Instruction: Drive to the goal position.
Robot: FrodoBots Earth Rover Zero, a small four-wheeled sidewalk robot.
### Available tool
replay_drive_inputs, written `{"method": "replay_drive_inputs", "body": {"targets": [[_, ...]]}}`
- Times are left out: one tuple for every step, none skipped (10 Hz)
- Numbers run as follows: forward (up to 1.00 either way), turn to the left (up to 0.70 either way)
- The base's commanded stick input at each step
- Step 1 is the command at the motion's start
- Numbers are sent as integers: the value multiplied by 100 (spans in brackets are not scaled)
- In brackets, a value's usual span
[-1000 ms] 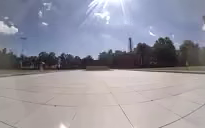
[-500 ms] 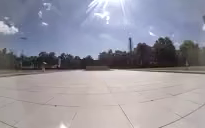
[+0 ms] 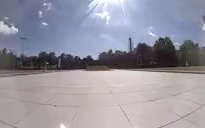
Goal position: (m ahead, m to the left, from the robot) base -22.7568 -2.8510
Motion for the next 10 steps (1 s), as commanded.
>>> {"method": "replay_drive_inputs", "body": {"targets": [[5, 0], [5, 0], [4, 0], [5, 0], [5, 0], [5, 0], [4, 0], [5, 0], [4, 0], [5, 0]]}}
